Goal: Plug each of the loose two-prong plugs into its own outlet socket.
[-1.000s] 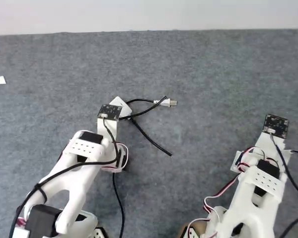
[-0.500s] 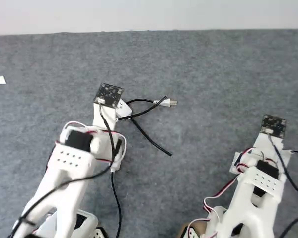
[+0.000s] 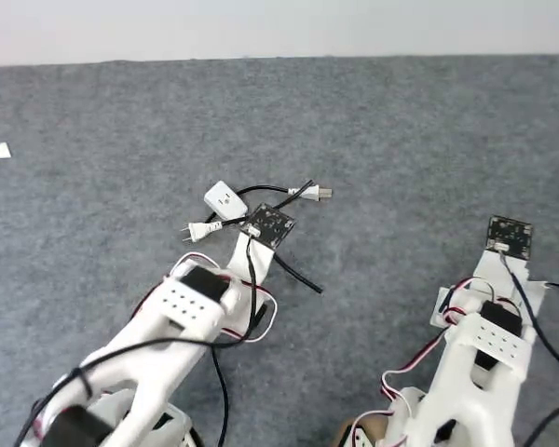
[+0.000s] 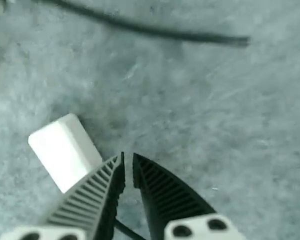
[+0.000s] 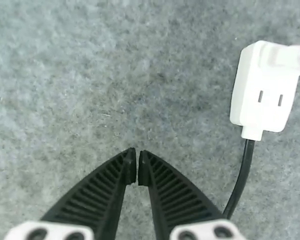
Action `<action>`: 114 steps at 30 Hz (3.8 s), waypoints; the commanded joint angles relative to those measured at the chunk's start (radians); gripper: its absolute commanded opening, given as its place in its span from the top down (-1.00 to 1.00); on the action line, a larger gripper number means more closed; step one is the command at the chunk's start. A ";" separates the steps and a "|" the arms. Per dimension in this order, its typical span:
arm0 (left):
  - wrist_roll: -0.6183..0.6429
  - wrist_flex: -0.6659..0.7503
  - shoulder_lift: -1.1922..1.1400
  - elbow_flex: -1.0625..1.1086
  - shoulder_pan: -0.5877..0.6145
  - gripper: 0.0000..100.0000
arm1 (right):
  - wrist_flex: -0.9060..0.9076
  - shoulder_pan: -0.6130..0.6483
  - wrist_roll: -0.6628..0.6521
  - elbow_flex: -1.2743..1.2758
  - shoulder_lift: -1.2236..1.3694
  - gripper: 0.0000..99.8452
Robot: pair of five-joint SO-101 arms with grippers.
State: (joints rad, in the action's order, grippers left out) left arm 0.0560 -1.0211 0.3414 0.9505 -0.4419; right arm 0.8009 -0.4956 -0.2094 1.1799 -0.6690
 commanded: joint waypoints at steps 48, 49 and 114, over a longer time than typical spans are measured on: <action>0.167 -0.028 0.489 0.255 0.560 0.62 | -0.015 0.059 -0.011 -0.003 -0.021 0.95; 0.167 -0.025 0.489 0.257 0.559 0.62 | -0.015 0.059 -0.011 -0.003 -0.021 0.95; 0.149 0.035 0.324 0.122 0.367 0.35 | -0.013 0.084 -0.011 -0.003 -0.021 0.95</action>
State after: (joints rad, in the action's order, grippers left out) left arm 0.2447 -0.9889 0.5209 1.0518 -0.1258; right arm 0.8009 -0.4388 -0.2110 1.1830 -0.6690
